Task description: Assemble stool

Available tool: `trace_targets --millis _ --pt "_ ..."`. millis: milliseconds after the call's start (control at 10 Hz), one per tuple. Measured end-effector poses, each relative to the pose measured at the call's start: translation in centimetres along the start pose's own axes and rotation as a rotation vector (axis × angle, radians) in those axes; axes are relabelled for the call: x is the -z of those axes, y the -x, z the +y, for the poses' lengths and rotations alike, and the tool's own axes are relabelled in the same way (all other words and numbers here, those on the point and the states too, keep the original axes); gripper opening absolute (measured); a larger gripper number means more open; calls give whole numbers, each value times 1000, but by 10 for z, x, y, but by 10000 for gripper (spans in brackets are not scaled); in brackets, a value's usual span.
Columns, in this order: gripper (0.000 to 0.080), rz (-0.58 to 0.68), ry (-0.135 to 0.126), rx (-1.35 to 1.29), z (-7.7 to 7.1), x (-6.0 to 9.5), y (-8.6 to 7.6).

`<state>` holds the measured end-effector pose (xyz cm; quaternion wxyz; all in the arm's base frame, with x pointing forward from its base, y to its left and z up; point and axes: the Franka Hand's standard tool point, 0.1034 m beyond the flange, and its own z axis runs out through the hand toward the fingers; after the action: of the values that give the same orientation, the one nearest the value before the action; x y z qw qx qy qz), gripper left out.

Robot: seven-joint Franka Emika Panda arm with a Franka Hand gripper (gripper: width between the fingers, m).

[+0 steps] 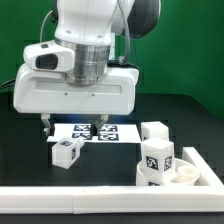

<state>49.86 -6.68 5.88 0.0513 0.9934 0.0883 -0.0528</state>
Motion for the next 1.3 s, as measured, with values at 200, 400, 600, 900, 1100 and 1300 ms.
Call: trace_targets --millis 200,400,600,900,1100,1300 --pt "649 -58 -79 -218 9 -1 -2" --pt "649 -111 -147 -443 14 0 -4" --pt "649 -138 -153 -436 11 -1 0" --pt "649 -372 -272 -492 25 -7 4" --pt "649 -434 -271 -415 23 -7 -7" --pt "649 -596 -313 -407 21 -8 6"
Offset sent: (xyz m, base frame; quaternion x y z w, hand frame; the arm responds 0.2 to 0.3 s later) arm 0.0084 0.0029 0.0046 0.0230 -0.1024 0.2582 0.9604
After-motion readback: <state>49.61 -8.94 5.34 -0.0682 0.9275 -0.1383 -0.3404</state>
